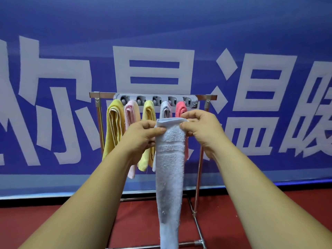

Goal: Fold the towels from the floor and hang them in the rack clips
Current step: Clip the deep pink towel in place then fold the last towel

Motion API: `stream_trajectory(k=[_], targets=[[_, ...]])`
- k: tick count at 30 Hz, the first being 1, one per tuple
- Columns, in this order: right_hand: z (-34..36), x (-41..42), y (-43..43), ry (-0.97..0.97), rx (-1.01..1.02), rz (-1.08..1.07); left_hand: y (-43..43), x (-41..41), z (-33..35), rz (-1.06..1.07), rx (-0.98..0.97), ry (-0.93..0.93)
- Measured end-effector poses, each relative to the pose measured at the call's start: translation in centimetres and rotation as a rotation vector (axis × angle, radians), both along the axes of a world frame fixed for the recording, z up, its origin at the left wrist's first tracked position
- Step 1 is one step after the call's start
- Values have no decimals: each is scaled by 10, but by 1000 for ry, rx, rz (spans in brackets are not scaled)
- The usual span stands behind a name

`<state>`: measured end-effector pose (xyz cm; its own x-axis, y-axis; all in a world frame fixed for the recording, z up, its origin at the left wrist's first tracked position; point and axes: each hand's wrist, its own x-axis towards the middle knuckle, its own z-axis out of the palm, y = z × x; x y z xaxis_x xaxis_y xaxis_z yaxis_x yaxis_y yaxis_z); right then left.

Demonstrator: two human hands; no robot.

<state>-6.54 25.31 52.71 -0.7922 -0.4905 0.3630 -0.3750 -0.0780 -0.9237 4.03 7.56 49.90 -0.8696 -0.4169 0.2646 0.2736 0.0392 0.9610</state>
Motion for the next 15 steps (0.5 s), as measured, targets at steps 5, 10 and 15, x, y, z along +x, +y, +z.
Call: stream_trajectory(k=[5,10,15], targets=[[5,9,0,-65,-69,49,2,0,-10,-55,106,-6],[17,13,3,-55,-75,54,3,2,-23,-133,93,-68],[21,2,9,-29,-1,-3,2,1,-35,-186,107,-98]])
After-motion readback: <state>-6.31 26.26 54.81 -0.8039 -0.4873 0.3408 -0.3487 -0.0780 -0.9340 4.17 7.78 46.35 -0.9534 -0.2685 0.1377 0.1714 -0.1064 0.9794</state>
